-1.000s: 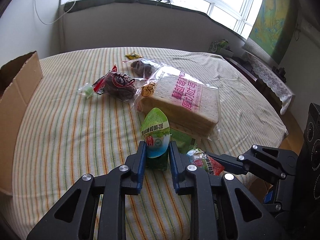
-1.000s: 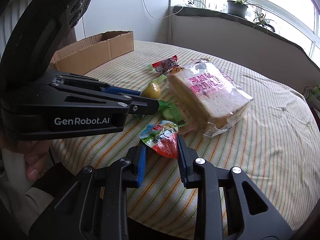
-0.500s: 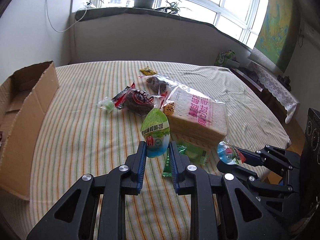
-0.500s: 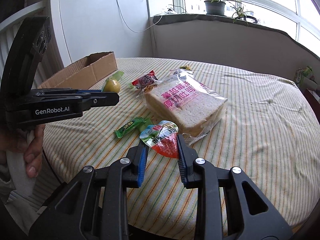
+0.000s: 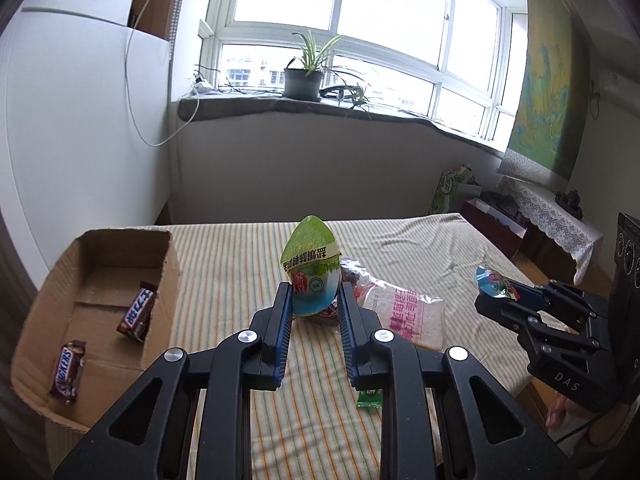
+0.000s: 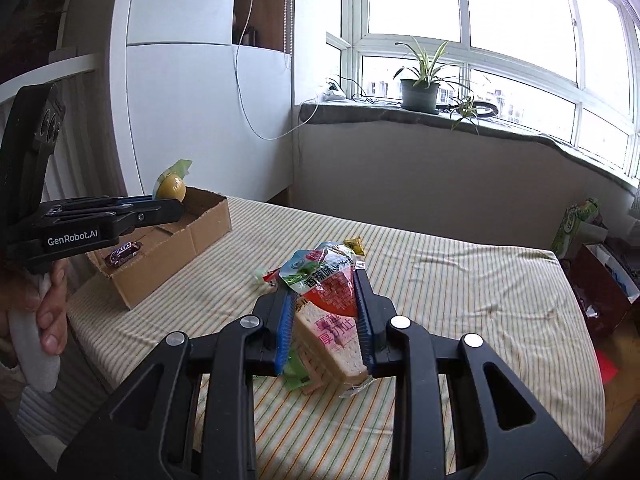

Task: Organize snacks
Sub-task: 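Carry both candies into the cardboard box and open both grippers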

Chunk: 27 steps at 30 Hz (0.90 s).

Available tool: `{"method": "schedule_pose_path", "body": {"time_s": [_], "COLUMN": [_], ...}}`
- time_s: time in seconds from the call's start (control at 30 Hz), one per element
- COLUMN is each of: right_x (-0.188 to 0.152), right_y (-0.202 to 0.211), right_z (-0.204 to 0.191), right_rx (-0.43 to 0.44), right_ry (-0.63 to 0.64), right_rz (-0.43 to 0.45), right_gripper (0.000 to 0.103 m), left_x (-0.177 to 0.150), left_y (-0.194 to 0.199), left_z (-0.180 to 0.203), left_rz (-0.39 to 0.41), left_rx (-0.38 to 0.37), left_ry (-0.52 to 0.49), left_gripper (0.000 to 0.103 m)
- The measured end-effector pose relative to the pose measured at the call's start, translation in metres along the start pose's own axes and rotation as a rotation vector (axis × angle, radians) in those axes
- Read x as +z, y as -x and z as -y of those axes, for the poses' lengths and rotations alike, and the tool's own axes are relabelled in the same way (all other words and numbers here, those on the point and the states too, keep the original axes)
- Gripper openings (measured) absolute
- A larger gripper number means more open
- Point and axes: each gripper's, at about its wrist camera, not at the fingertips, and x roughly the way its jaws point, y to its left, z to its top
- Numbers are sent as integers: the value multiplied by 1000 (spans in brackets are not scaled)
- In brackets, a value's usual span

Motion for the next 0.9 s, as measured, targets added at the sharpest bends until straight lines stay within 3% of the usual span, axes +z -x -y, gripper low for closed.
{"method": "schedule_pose_path", "body": {"time_s": [0.23,0.5,0.9], "right_x": [16,21,35], "right_y": [-1,-26,-97], "right_z": [-29,-75,-175], "right_rx": [16,85,291], "right_ry": [57,113,213], "right_rz": [5,-25,-74], "right_gripper": [28,29,29], "left_x": [6,-7,-32], "left_y": [25,40,69], "left_z": [-21,-57,-138], "left_rz": [58,61,46], "left_rx": [26,75,226], "left_ry": [22,88,198], "left_gripper": [21,21,21]}}
